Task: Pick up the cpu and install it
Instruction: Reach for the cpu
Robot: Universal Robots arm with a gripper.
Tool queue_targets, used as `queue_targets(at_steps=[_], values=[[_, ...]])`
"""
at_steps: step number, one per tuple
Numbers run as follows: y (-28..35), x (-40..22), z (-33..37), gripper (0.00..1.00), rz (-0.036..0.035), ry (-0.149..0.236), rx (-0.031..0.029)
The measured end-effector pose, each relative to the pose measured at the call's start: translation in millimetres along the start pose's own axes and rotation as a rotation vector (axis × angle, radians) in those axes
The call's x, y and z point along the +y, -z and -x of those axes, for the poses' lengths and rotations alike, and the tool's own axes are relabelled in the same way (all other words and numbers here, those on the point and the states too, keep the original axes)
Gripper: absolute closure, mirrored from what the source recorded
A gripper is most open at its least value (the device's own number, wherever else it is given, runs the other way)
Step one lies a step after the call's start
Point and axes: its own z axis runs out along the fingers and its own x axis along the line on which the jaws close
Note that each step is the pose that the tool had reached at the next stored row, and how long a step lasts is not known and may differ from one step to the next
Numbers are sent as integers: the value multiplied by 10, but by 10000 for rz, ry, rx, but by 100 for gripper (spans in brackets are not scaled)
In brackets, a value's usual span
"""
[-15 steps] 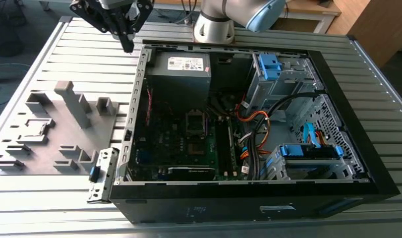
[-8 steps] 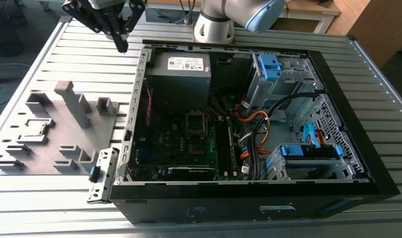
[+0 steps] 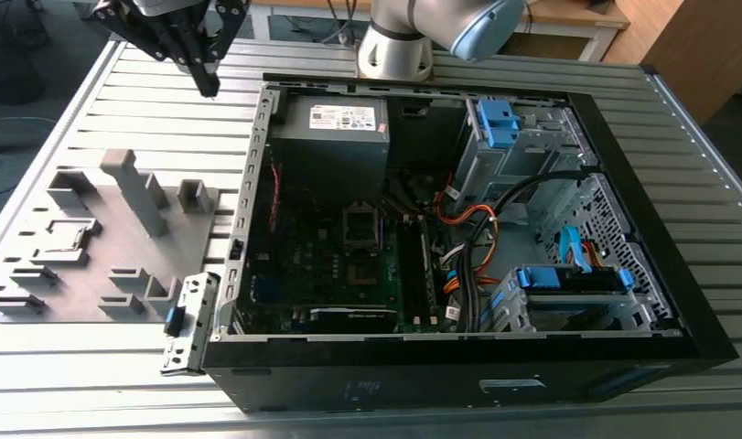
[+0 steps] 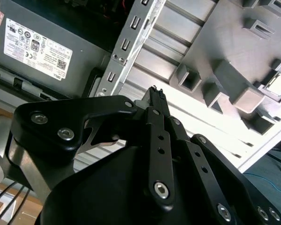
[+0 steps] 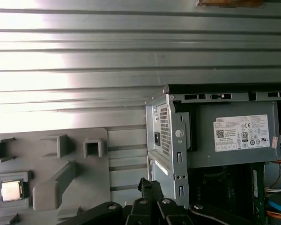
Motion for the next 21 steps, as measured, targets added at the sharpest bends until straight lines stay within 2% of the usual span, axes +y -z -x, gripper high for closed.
queue_targets(at_steps=[12, 21], values=[[16, -20, -334, 89, 13, 7, -164], [26, -40, -640, 89, 20, 12, -267]])
